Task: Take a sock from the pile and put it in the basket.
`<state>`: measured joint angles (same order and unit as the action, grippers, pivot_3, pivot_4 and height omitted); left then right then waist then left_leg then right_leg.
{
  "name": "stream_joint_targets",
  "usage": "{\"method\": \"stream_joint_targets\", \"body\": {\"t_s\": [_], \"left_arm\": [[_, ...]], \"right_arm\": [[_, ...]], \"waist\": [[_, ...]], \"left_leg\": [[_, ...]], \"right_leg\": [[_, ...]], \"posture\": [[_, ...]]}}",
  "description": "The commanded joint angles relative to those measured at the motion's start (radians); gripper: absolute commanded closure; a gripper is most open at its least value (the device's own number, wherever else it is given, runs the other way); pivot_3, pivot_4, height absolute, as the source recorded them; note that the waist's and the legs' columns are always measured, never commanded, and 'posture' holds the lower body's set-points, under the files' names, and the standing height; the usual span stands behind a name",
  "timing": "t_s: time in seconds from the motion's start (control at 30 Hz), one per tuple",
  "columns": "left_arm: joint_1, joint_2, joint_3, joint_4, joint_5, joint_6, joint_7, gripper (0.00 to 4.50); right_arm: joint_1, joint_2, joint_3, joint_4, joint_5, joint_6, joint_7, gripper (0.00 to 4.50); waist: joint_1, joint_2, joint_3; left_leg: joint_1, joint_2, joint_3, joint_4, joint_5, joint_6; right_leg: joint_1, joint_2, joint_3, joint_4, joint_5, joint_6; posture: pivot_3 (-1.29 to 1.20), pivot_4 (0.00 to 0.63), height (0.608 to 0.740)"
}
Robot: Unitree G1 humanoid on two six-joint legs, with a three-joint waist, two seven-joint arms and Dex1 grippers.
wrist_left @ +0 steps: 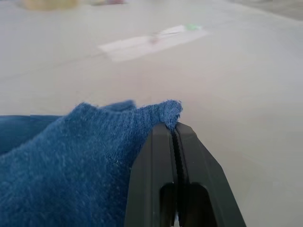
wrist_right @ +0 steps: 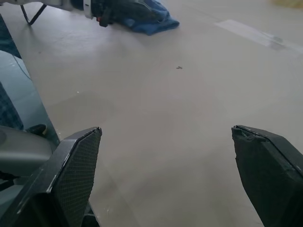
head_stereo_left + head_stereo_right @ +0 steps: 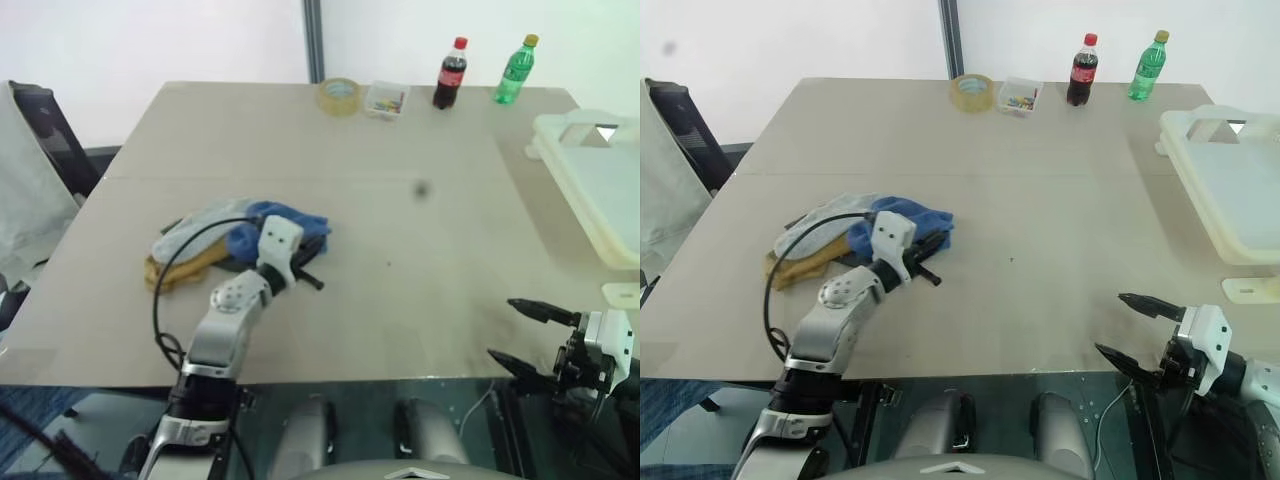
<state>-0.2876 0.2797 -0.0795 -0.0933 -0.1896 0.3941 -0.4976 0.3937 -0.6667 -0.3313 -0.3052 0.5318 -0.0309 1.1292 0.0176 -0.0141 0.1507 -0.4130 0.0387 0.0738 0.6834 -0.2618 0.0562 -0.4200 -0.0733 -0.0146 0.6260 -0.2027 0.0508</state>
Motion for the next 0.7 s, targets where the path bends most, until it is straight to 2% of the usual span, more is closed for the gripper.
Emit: {"method": "stream_joint_targets", "body": {"t_s": [0.03,0.27,0.7], "left_arm": [[-0.041,-0.048,-0.088,-0.107,-0.018,0.074,-0.009,4.47],[-0.075,-0.108,-0.24,-0.117,0.008,0.154,-0.029,4.47],[-0.177,-0.164,-0.354,0.031,0.024,0.212,-0.098,4.47]], "right_arm": [[-0.006,0.007,-0.014,-0.009,0.004,-0.028,-0.005,0.0],[-0.003,0.014,-0.018,-0.001,-0.009,-0.042,-0.015,0.0],[0.009,0.03,-0.03,-0.001,-0.031,-0.078,-0.047,0.0]], "waist": [[0.001,0.0,0.0],[-0.003,0.0,0.0],[-0.001,0.0,0.0]], "left_leg": [[0.0,0.0,0.0,0.0,0.0,0.0],[0.0,-0.001,0.0,0.0,0.0,0.0],[0.0,-0.001,-0.001,0.001,0.0,0.0]], "right_leg": [[0.0,0.0,0.0,0.0,0.0,0.0],[0.0,0.002,0.0,0.0,0.0,0.0],[0.0,0.002,0.0,0.0,-0.001,0.001]], "posture": [[0.0,0.15,0.74],[0.0,0.15,0.74],[0.0,0.15,0.74]]}}
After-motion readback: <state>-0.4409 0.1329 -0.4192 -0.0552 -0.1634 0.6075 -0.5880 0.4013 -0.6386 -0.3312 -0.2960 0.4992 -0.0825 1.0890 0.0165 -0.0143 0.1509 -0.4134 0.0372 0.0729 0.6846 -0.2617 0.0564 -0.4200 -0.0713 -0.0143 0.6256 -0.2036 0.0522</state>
